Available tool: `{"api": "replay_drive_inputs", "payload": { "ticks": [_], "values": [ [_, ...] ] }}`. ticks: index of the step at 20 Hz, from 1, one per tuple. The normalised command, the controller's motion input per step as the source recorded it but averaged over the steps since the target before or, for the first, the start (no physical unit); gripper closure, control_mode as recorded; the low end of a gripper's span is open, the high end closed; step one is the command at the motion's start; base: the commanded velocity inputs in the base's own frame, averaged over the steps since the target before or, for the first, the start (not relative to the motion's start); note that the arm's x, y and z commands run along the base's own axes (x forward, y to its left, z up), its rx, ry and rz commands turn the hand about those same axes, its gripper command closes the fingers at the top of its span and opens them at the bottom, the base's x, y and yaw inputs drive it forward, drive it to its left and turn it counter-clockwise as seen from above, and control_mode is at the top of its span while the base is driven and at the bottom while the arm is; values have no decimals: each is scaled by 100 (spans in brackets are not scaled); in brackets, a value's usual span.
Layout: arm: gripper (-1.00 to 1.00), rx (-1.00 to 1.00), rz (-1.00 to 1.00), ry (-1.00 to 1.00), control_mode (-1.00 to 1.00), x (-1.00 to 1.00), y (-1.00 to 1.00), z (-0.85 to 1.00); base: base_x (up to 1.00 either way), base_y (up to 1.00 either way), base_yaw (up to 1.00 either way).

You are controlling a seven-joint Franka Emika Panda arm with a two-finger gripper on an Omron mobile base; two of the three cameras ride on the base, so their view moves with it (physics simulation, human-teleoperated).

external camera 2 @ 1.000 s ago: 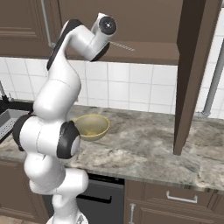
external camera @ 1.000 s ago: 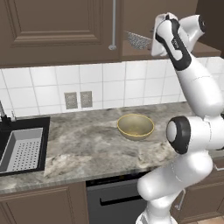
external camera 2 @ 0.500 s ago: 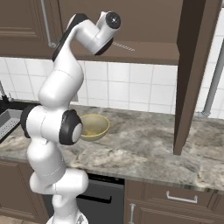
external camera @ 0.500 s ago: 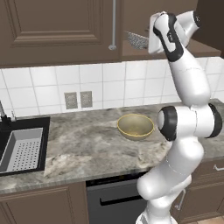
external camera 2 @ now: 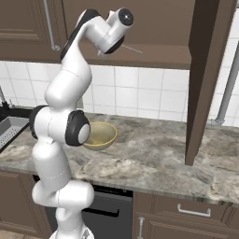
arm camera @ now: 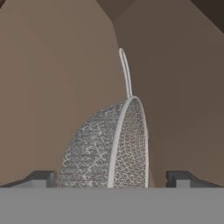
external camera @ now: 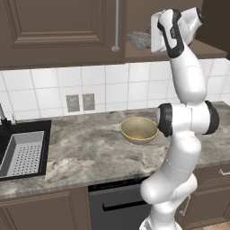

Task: Open the cabinet and setup a tea strainer by placing it in the bowl upright.

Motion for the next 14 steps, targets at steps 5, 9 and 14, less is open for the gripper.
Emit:
{"api": "replay_drive_inputs", "payload": {
  "ticks": [5,9,14],
  "values": [
    [100,0,3,2,-100,0,16,0,0,0,0],
    [100,0,1,0,-100,0,16,0,0,0,0],
    [100,0,0,0,-100,0,6,0,0,0,0]
  ]
}}
